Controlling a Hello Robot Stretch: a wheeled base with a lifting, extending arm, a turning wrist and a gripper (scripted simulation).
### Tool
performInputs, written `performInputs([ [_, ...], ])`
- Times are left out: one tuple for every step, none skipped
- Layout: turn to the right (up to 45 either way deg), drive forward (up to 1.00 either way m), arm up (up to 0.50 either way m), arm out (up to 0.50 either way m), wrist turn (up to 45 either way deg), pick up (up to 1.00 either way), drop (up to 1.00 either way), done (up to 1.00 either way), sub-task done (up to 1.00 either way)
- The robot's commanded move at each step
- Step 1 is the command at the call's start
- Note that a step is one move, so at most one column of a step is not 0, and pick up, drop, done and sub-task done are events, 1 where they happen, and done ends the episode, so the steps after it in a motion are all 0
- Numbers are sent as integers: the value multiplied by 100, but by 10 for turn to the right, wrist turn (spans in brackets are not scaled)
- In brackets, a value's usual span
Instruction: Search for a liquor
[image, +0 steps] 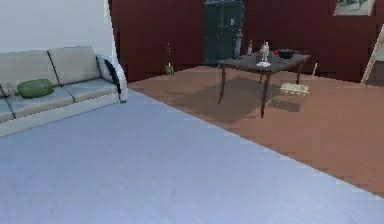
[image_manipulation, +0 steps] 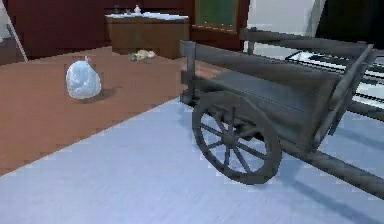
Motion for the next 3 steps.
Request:
performInputs([
  [0, 100, 0, 0, 0, 0, 0, 0, 0],
  [0, 100, 0, 0, 0, 0, 0, 0, 0],
  [-30, 0, 0, 0, 0, 0, 0, 0, 0],
])
